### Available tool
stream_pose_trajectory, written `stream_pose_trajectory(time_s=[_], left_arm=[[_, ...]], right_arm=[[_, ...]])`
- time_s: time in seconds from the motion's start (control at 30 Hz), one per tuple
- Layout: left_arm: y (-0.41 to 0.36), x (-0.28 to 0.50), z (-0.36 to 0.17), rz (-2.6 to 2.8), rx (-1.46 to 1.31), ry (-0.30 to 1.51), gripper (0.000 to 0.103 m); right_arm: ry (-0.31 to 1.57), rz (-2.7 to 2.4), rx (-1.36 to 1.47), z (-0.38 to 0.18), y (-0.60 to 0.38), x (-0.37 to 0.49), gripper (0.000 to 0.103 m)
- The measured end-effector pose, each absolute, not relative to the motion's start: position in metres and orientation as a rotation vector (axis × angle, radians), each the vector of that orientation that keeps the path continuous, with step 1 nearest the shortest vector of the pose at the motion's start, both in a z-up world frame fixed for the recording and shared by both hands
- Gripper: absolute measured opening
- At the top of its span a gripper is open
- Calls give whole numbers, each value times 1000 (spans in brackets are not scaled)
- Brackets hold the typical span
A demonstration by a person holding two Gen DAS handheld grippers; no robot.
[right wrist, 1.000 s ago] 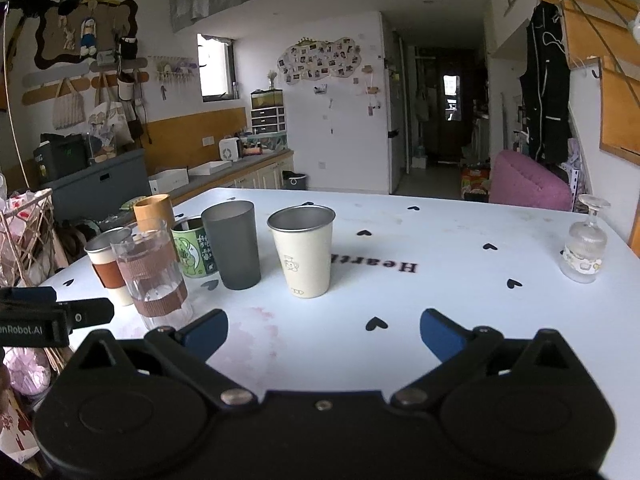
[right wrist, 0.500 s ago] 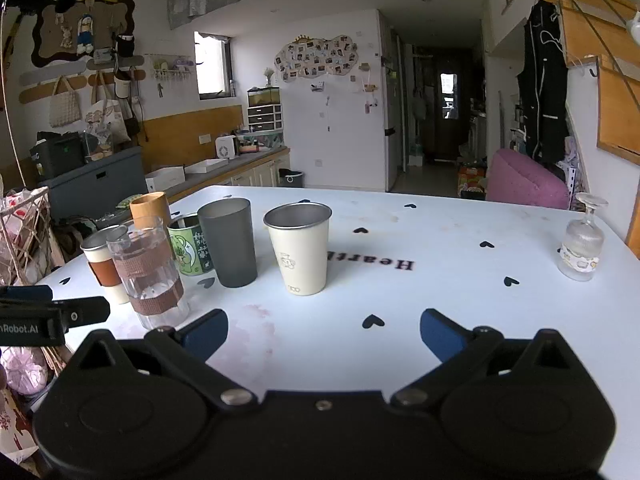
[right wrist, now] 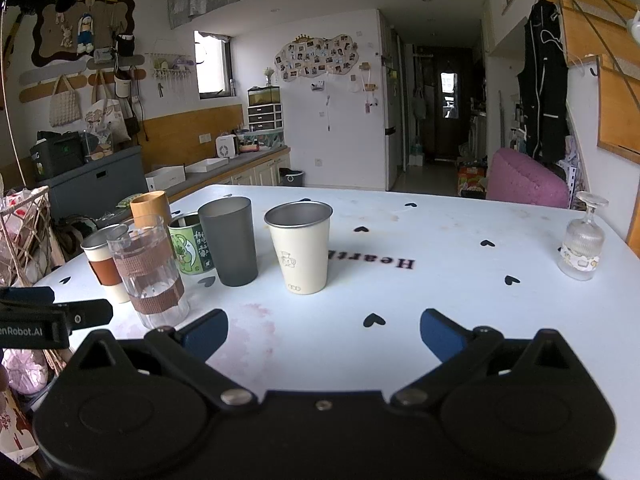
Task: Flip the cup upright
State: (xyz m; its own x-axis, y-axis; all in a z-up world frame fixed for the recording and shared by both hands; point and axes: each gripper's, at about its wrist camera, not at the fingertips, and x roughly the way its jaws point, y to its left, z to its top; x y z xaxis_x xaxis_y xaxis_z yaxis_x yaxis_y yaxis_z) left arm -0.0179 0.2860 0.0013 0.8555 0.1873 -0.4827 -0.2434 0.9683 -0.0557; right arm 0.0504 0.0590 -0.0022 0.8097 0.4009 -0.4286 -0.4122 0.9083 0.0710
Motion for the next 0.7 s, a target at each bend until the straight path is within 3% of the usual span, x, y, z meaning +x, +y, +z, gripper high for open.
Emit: stream_pose_trajectory(time_s=[0.7], left_arm=[[286, -17, -1, 226, -115, 496, 103]], right_arm=[[453, 436, -27, -3, 60, 50, 103]])
